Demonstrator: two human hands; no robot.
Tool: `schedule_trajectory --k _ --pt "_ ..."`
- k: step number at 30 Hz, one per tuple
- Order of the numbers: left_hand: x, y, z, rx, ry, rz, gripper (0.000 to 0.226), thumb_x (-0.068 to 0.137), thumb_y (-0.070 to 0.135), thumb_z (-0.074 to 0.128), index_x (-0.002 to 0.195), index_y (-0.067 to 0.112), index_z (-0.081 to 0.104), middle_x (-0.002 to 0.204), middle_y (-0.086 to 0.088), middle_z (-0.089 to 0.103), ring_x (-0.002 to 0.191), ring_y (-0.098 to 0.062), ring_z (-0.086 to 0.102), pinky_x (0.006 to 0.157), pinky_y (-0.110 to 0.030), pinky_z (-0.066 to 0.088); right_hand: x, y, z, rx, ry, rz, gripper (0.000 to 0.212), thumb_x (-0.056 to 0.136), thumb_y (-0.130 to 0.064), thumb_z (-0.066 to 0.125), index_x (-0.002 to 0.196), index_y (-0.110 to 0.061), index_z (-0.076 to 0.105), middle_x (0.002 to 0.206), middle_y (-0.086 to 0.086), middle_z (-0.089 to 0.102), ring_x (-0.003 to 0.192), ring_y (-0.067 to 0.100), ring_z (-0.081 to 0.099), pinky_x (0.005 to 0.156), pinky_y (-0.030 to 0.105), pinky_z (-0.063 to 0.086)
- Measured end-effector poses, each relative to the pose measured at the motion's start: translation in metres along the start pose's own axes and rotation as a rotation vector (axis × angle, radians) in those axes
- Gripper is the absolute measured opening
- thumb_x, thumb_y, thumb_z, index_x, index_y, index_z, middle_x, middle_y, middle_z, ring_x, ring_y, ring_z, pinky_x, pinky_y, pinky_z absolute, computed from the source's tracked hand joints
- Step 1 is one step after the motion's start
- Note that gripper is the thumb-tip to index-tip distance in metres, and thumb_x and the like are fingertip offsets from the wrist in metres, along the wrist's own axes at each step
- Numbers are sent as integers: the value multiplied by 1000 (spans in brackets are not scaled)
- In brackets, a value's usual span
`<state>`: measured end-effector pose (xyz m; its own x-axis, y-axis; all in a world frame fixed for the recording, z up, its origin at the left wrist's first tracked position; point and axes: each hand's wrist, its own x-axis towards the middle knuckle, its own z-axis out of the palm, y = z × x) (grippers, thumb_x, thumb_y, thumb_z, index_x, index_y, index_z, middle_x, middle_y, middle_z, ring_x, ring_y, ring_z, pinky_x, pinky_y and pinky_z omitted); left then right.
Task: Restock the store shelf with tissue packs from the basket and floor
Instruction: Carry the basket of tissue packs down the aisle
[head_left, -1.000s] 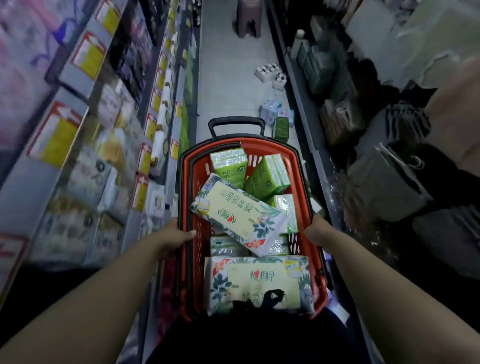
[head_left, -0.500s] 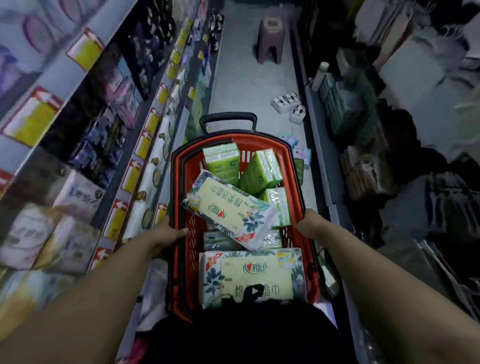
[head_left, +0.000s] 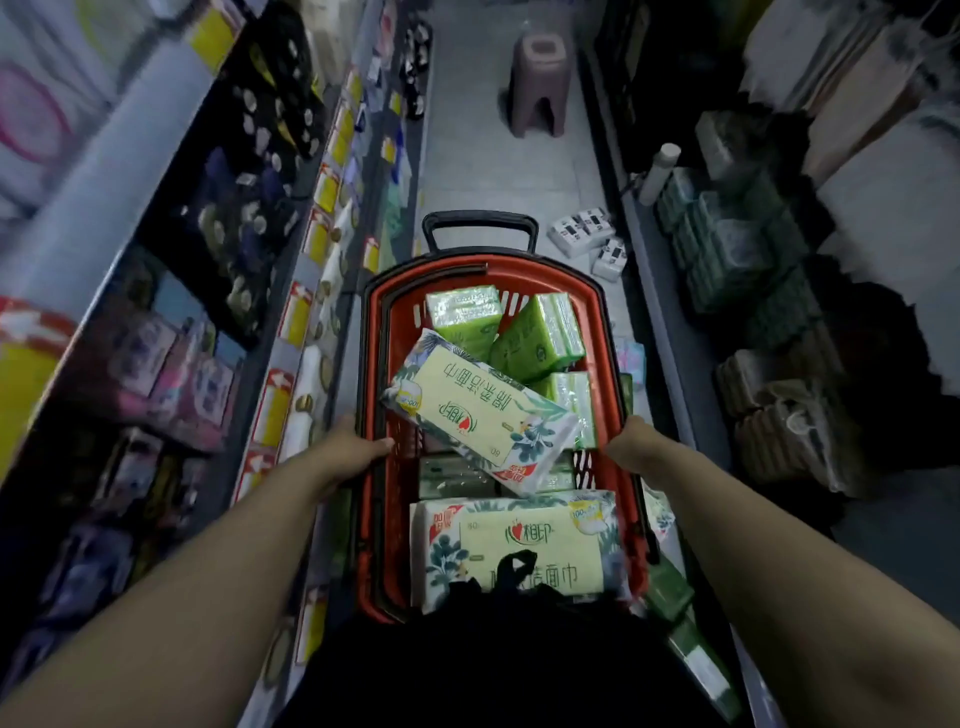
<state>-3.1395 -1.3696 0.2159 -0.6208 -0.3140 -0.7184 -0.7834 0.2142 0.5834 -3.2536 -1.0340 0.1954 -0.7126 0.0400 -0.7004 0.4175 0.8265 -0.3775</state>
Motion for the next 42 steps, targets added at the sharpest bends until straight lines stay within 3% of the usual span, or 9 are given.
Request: schedule_trajectory --k 5,10,15,19,24,28,35,39,42 --pt "71 81 -38 14 5 -51 64 91 20 63 143 4 29 120 -20 58 106 -34 58 87 -36 49 45 -69 -28 37 38 24 40 93 -6 52 131 5 50 131 23 55 107 29 55 95 39 46" --pt "153 118 -64 -3 -22 -43 91 68 45 70 145 11 33 130 -17 57 107 -33 61 93 -42 53 101 -131 -67 74 83 28 33 87 -6 59 119 6 59 111 21 62 94 31 57 86 37 47" --pt "193 198 -67 7 4 -45 77 90 27 62 150 7 19 134 -17 51 116 -33 56 96 -39 49 168 -173 -96 100 51 35 33 88 -4 58 119 6 59 116 24 62 87 25 51 79 33 45" --pt "252 252 -62 -49 17 -55 57 92 17 61 140 7 32 109 -14 60 89 -25 62 82 -35 54 249 -207 -130 106 26 28 36 86 -7 60 121 3 57 115 20 62 89 25 51 82 35 47" --pt "322 340 -56 -123 66 -105 44 91 19 63 128 14 42 111 -13 63 94 -27 62 91 -36 50 349 -269 -190 86 35 -6 30 91 -5 47 119 4 50 115 24 57 100 35 58 88 41 51" --pt "390 397 -61 -86 64 -102 76 76 37 74 138 8 42 129 -13 59 109 -30 61 98 -43 49 411 -312 -235 102 61 29 32 94 -1 44 125 7 47 113 23 57 91 30 52 75 34 44" --pt "495 475 -65 -64 23 -164 75 88 31 67 150 16 27 149 -12 42 130 -33 46 107 -51 39 503 -385 -294 245 65 157 38 96 -5 48 133 6 48 128 24 56 118 37 55 95 38 47" --pt "569 504 -65 -61 -7 -195 44 93 6 52 136 11 44 118 -14 61 96 -29 58 76 -33 45 557 -417 -299 340 0 263 35 99 -7 45 129 11 46 111 19 53 99 29 50 96 42 46" --pt "623 519 -64 -49 -49 -227 27 95 -2 45 116 14 52 85 -12 59 69 -22 49 58 -26 35 601 -431 -294 355 25 326 33 98 -3 42 127 13 47 86 14 51 84 28 49 72 36 46"
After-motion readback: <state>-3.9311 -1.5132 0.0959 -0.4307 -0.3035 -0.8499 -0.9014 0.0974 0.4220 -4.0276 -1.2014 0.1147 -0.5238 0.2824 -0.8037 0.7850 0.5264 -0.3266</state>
